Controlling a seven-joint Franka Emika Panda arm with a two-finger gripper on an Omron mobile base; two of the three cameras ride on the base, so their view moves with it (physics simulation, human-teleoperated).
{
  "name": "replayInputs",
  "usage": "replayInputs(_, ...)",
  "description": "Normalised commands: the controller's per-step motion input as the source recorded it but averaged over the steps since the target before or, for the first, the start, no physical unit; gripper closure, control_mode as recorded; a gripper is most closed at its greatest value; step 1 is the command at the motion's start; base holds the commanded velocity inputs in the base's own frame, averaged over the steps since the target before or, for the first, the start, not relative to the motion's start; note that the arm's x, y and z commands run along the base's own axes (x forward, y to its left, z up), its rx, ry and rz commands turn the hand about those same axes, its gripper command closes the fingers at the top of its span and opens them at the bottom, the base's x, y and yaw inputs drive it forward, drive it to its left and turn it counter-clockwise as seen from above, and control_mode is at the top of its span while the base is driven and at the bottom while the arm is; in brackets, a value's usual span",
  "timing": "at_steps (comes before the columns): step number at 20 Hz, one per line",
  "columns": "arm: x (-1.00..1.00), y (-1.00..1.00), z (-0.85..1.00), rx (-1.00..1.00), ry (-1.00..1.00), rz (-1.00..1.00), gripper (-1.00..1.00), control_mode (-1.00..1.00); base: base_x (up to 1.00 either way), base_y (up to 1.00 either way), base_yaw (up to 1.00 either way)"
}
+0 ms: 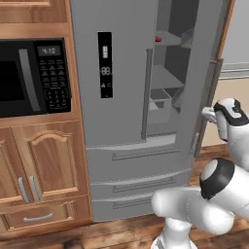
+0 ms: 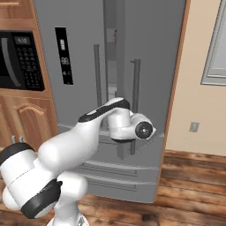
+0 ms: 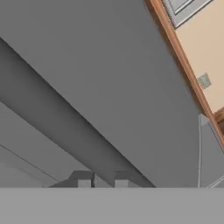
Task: Open the fridge, remove the pear, lemon wedge, and steak, and place them on any counter.
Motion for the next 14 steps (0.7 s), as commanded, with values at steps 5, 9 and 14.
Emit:
replayInputs(5, -0.99, -0.95, -0.37, -0.02, 0.0, 0.06, 1.0, -1.0, 0.0, 0.0, 0.0)
replayInputs(9, -0.94, -0.38, 0.0, -0.05, -0.07, 0.07, 1.0, -1.0, 0.0, 0.0, 0.0)
replayInputs(14, -0.67, 0.29, 0.59, -0.08, 0.01, -0.01, -1.0, -1.0, 0.0, 0.0, 0.0)
